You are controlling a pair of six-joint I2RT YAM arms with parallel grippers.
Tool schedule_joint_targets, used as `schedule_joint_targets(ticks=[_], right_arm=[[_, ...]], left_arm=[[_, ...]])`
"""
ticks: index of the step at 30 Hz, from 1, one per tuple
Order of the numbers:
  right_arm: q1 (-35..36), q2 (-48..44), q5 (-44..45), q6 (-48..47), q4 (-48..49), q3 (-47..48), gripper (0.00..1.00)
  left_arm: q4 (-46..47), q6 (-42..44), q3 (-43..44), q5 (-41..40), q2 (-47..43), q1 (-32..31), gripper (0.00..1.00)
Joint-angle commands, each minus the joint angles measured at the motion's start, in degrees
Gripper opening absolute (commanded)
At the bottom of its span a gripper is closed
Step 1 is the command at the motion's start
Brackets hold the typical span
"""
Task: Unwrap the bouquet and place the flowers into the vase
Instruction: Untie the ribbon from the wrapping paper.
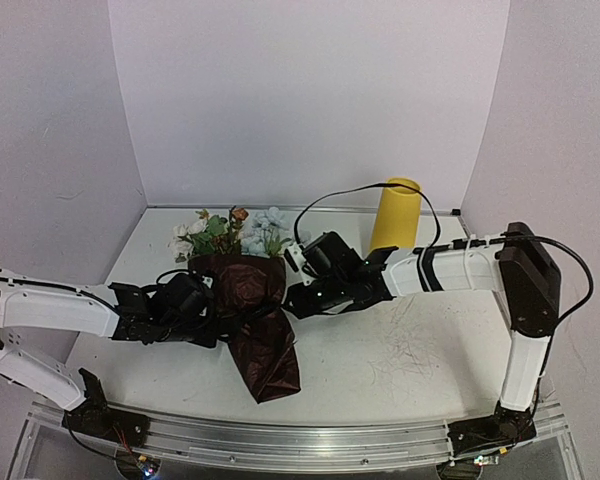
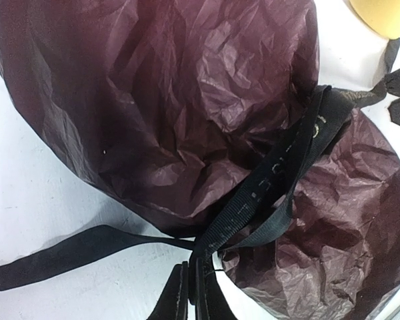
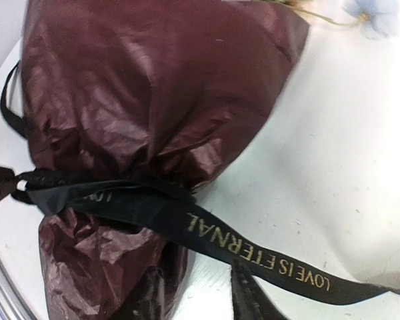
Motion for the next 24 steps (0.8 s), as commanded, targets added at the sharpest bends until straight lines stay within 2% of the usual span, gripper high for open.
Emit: schedule_joint_targets(ticks=[1, 12, 24], right_arm=[[1.4, -0.1, -4.4, -2.1, 1.6, 4.2, 0.39], [4.7, 7.5, -4.6, 5.1, 0.8, 13.4, 0.42], [5.0, 8.8, -5.4, 15.1, 0.9, 12.6, 0.52]], left_arm=[[-0.1, -0.7, 0.6, 0.7, -1.1, 0.2, 0.06], [4.4, -2.6, -2.0, 4.8, -3.9, 0.2, 0.02], [11.5, 0.8, -4.1, 15.3, -6.4, 0.2, 0.02]])
